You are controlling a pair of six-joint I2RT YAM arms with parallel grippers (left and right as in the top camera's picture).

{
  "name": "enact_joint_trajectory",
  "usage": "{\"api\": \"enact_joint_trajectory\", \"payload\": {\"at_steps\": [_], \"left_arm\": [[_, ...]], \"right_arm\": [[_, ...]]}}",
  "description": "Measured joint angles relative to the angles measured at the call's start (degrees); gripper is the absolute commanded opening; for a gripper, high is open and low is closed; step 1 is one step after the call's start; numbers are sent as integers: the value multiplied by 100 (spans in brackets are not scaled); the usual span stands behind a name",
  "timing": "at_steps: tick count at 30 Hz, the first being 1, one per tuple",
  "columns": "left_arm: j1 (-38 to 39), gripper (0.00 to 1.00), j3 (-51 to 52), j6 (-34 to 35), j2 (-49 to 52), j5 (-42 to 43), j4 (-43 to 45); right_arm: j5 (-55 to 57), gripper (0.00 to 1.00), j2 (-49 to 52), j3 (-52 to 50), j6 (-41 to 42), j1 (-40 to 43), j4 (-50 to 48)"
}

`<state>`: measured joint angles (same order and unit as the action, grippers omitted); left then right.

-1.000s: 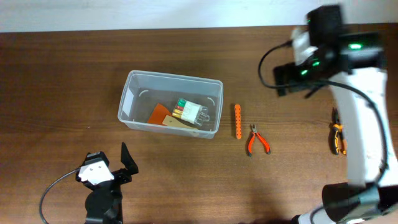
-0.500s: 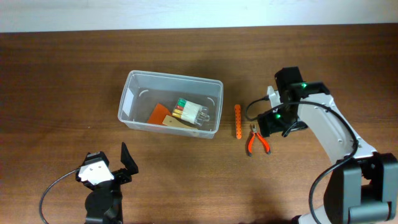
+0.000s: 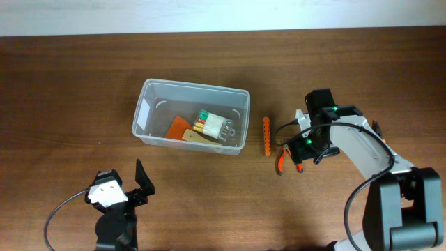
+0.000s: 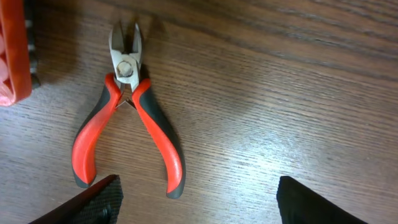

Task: Pack container
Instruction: 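Move the right gripper to the red-handled pliers and grasp them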

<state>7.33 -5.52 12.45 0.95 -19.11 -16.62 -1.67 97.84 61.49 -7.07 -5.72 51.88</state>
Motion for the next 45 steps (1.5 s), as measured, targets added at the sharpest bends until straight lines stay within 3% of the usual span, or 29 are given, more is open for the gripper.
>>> {"api": "enact_joint_trajectory", "payload": {"at_steps": [13, 16, 17, 18, 31, 39, 45], "left_arm": [[0, 99, 0, 0, 0, 0, 0], [0, 99, 0, 0, 0, 0, 0], [0, 99, 0, 0, 0, 0, 0], [0, 99, 0, 0, 0, 0, 0], [0, 99, 0, 0, 0, 0, 0], [0, 99, 0, 0, 0, 0, 0], [0, 99, 0, 0, 0, 0, 0]], "right_arm": [[-96, 77, 627, -22, -264, 0, -219], [-85, 68, 699, -22, -267, 0, -223], [-83, 58, 699, -22, -275, 0, -225], [-83, 54, 702, -22, -293, 0, -227], [-236, 22, 717, -22, -330, 0, -225], [-439, 4, 732, -22, -337, 0, -223], [-546, 4, 798, 166, -337, 0, 85]]}}
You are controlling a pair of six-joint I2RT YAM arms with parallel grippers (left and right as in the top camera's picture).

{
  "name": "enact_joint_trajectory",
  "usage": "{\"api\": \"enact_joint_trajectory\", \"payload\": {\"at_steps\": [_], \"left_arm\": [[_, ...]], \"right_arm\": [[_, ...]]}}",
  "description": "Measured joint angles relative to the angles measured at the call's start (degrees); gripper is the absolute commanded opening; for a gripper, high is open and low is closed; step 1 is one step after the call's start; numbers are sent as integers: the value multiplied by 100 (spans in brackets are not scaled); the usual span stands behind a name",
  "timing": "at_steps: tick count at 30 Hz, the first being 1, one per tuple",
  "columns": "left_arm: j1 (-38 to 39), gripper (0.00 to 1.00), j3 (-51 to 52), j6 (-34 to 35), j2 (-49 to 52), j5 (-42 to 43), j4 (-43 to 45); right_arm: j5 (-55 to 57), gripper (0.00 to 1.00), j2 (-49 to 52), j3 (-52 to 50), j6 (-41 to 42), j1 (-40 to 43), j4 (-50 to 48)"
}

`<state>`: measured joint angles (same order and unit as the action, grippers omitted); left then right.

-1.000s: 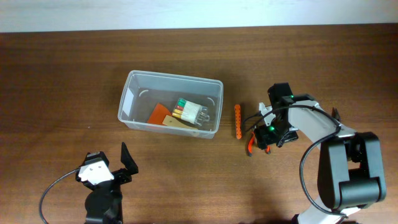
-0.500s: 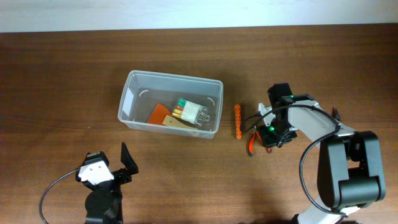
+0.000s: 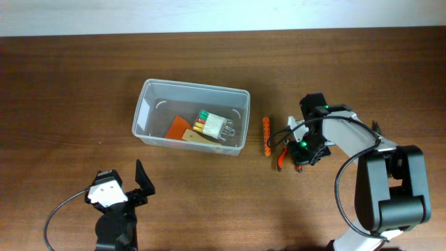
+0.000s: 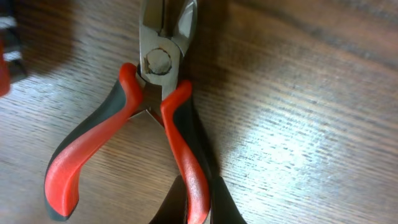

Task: Pack container
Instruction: 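Move the right gripper to the red-handled pliers and grasp them, then carry the red pliers into the container and release them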

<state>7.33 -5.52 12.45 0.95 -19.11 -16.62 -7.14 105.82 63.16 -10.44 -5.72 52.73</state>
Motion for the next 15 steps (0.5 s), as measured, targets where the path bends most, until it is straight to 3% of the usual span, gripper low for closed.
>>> {"api": "enact_joint_trajectory", "payload": {"at_steps": [3, 15], "left_arm": [[0, 99, 0, 0, 0, 0, 0], [0, 99, 0, 0, 0, 2, 0]], "right_arm": [[-9, 4, 55, 472, -2, 0, 326], [-31, 4, 85, 4050, -76, -275, 2039]]}}
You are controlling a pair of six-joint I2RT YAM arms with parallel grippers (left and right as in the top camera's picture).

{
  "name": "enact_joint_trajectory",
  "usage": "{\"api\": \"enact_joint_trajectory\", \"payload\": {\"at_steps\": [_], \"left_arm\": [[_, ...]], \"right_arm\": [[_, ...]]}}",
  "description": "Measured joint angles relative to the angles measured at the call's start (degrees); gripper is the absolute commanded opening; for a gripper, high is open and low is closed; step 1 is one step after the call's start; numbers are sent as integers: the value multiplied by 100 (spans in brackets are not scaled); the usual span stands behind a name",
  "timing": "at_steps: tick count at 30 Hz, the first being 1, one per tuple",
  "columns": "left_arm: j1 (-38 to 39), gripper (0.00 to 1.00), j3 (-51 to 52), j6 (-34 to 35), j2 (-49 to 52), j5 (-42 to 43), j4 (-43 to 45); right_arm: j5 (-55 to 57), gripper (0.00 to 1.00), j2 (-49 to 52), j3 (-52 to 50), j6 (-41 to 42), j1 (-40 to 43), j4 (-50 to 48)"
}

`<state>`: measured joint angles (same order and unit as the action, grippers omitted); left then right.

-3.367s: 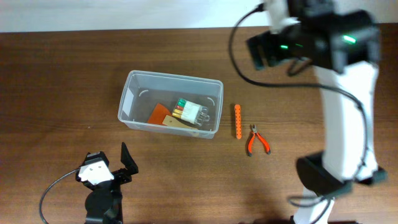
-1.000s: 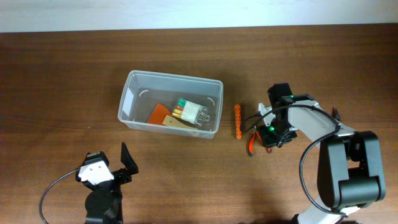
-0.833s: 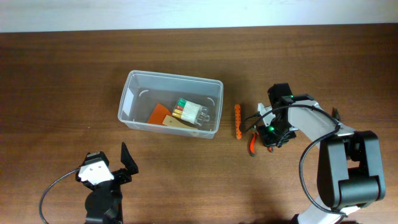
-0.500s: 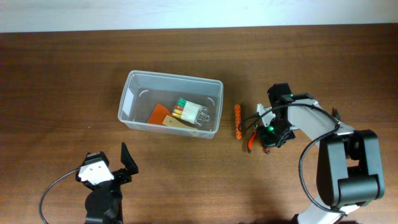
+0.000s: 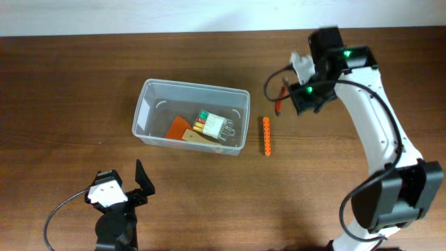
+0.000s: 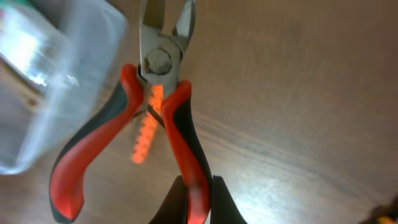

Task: Pack container
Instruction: 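Carry the red pliers into the container and release them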

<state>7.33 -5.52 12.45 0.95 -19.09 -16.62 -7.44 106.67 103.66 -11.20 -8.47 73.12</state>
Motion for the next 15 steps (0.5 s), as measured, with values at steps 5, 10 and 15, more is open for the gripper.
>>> {"api": "enact_joint_trajectory", "payload": {"at_steps": [5, 10, 15], "left_arm": [[0, 99, 0, 0, 0, -2, 0], [0, 99, 0, 0, 0, -2, 0], [0, 99, 0, 0, 0, -2, 0]], "right_arm": [[-4, 4, 0, 872, -284, -1016, 149], [2, 4, 2, 885, -977, -2129, 87], [203, 4, 2, 887, -1987, -2830, -343]]}}
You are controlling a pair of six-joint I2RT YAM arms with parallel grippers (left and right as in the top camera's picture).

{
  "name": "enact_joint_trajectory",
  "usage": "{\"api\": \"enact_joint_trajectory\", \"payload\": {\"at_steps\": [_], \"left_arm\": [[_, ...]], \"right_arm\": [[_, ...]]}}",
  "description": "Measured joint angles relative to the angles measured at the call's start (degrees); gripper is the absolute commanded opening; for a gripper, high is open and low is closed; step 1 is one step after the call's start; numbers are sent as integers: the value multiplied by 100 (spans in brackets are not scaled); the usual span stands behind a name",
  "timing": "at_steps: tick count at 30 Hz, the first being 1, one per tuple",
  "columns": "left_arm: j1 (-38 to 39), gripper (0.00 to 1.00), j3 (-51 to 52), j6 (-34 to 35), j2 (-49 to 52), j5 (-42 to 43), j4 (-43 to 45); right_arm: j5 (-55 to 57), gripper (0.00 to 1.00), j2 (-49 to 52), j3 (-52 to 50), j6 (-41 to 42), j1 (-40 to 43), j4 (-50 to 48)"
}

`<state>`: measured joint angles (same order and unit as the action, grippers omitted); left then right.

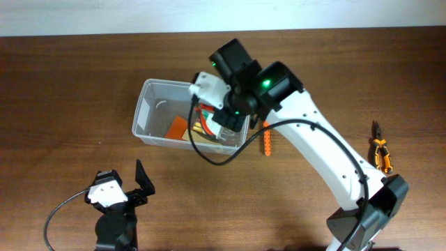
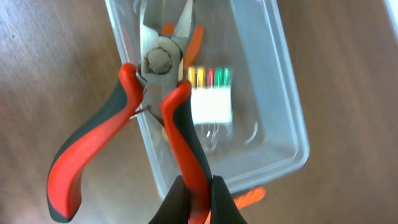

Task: Pack container
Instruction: 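Carry the red pliers into the container and release them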

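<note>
My right gripper [image 2: 198, 196] is shut on one handle of the red-and-black pliers [image 2: 177, 134], which hang nose-forward over the clear plastic container [image 2: 292, 118]. Overhead, that gripper [image 1: 226, 111] is above the container [image 1: 143, 115], toward its right half, and hides most of the pliers. Inside the container lie a white block with coloured tips [image 2: 210, 99] and an orange piece [image 1: 178, 127]. The left gripper [image 1: 139, 185] rests at the table's front left, far from the container; how its fingers stand is unclear.
An orange studded strip [image 1: 266, 136] lies on the wood just right of the container. A second pair of pliers with orange-and-black handles [image 1: 380, 155] lies near the right edge. The right arm [image 1: 313, 139] stretches diagonally across the table.
My right gripper, still holding the red pliers, has moved from above the bare table right of the container to over the container itself. The left arm has not moved.
My right gripper stood open over the red pliers lying right of the orange strip. Then it was shut on one handle, pliers still on the table. Later it held them lifted at the back right, and now holds them over the container.
</note>
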<state>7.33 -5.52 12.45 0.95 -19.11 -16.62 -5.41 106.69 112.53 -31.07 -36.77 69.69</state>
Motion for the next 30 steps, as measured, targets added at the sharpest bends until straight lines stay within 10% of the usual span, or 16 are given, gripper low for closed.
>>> {"api": "enact_joint_trajectory", "payload": {"at_steps": [19, 22, 23, 25, 30], "left_arm": [[0, 99, 0, 0, 0, 0, 0], [0, 99, 0, 0, 0, 0, 0], [0, 99, 0, 0, 0, 0, 0], [0, 99, 0, 0, 0, 0, 0], [0, 99, 0, 0, 0, 0, 0]], "right_arm": [[236, 14, 1650, 17, -407, -39, -702], [225, 28, 1650, 20, -361, -39, -850], [216, 57, 1650, 20, -365, -39, -876], [188, 69, 1650, 20, -299, -39, -911], [186, 73, 1650, 28, -149, -37, -837]]}}
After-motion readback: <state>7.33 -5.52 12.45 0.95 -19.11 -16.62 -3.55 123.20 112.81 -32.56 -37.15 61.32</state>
